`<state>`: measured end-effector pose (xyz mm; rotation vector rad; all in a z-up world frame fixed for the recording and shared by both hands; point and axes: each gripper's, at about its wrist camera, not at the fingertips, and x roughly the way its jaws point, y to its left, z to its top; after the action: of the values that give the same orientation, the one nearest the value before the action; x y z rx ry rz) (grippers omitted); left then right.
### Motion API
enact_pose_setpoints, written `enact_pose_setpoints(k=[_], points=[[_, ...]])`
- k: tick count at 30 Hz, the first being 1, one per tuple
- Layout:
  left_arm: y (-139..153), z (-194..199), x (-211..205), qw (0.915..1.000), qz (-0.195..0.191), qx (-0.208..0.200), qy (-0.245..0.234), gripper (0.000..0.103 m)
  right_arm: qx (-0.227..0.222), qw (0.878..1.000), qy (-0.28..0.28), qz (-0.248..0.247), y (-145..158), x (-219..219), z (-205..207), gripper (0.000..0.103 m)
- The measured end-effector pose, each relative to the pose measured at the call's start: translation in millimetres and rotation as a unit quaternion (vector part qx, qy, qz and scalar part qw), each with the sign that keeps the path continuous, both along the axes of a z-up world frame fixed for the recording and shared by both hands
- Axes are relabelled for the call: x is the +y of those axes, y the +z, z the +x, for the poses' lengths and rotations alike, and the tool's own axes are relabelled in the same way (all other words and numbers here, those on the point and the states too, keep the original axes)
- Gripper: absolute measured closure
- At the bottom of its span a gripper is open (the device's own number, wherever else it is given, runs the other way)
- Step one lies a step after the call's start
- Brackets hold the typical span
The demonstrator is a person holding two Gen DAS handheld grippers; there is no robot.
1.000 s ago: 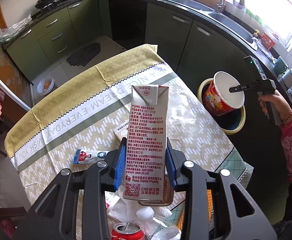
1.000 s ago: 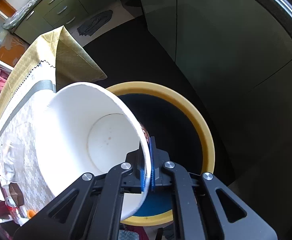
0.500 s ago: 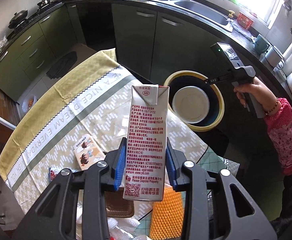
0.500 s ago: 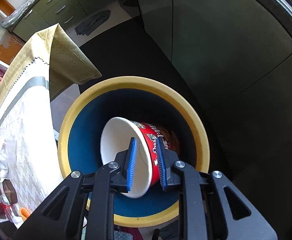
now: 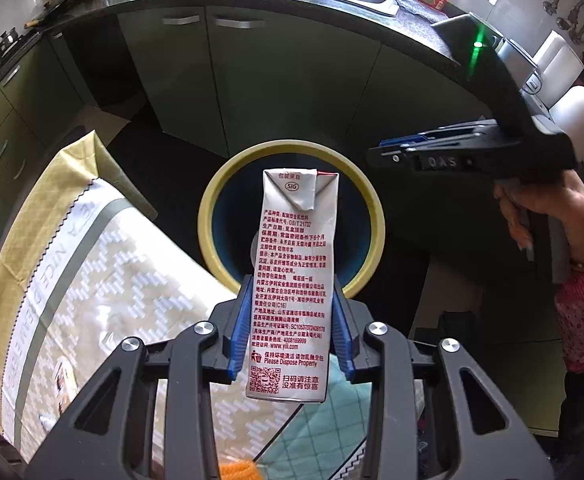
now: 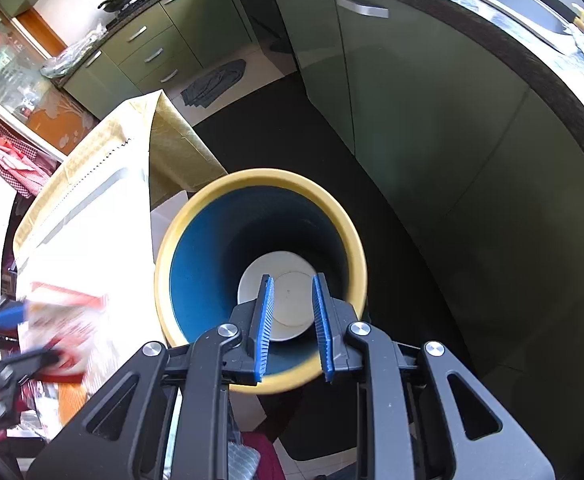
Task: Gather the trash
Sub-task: 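Carry bucket and carton to the bin and release both into it, then return both grippers to the table and grasp the clear plastic cup with the right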
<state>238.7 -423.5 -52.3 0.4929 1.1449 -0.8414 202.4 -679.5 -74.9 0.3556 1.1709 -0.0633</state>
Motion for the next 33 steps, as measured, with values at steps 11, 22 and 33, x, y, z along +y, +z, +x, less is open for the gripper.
enact_pose_setpoints(k=[11, 22, 33], points=[[-62, 31, -71, 0.9995, 0.025, 0.004, 0.017, 0.065, -0.002, 1.0, -0.01, 0.003, 8, -24, -39, 0.083], [37, 18, 28, 0.9971, -0.035, -0.037, 0.057, 0.058, -0.006, 1.0, 0.026, -0.006, 17, 7, -41, 0.082], [101, -27, 254, 0.9703, -0.028, -0.1, 0.219, 0.034, -0.012, 0.981, 0.195, -0.003, 35, 172, 25, 0.062]])
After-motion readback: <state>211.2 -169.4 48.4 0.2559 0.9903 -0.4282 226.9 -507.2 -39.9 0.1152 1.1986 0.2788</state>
